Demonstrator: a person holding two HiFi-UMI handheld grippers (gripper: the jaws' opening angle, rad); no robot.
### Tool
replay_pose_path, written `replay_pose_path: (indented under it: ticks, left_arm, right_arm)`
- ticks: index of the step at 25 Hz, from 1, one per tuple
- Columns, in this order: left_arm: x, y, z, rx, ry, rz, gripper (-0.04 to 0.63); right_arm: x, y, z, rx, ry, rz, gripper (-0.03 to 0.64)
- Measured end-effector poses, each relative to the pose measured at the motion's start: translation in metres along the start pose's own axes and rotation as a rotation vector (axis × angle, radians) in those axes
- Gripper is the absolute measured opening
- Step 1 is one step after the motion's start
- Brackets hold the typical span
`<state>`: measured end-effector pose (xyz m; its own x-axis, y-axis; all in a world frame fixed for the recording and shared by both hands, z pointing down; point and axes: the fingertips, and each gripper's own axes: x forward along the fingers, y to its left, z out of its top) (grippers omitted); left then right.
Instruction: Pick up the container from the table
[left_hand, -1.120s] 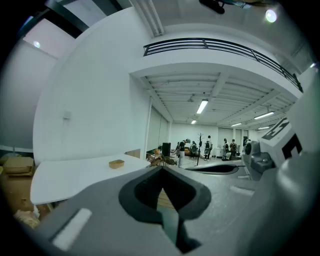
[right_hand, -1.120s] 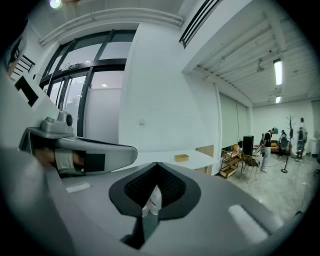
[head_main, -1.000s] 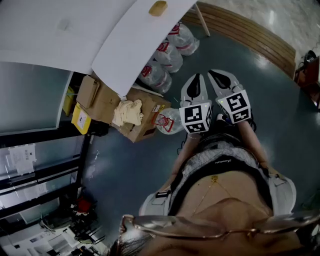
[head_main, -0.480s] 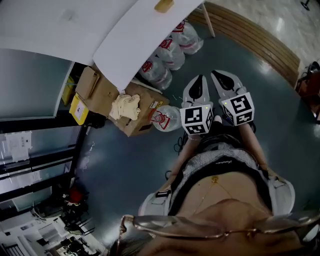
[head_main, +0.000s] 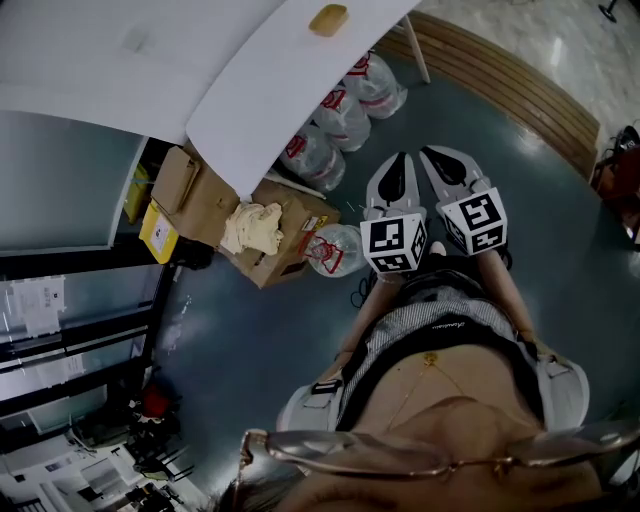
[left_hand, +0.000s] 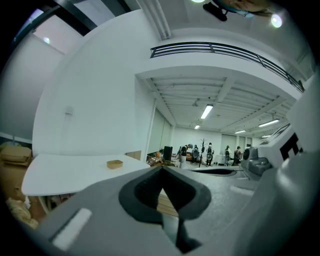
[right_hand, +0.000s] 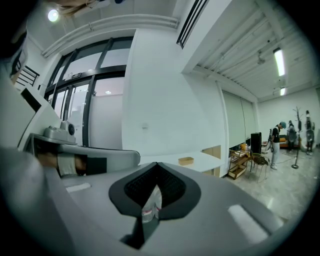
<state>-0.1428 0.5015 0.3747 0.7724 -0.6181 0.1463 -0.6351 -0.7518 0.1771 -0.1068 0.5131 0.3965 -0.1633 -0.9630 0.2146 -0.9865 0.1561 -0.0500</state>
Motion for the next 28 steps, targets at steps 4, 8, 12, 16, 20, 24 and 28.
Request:
replay_pose_path:
  ticks: [4,8,12,16,20,24,28]
  left_arm:
    - [0.018,0.017,0.003,-0.006,0.005,-0.017,0.000]
    - [0.041,0.037,0.011,0.004,0.008,-0.030,0.000]
    - [0.061,0.059,0.016,0.007,0.009,-0.040,0.000]
    - [0.080,0.083,0.022,0.016,0.016,-0.056,0.000]
    - [0.095,0.105,0.028,0.021,0.018,-0.088,0.000]
    - [0.104,0.121,0.031,0.028,0.035,-0.107,0.000]
    - [0.108,0.136,0.030,0.016,0.049,-0.112,0.000]
  right_arm:
    - [0.020,-0.009,0.005,-0.002,0.002,-0.021,0.026]
    - [0.045,-0.021,0.013,-0.025,0.021,-0.052,0.026]
    - [0.072,-0.028,0.017,-0.032,0.025,-0.068,0.026]
    - [0.103,-0.033,0.023,-0.046,0.033,-0.079,0.026]
    - [0.132,-0.032,0.032,-0.042,0.013,-0.083,0.026]
    - [0.154,-0.029,0.036,-0.034,0.016,-0.094,0.026]
    - [0.170,-0.024,0.032,-0.037,0.032,-0.101,0.028]
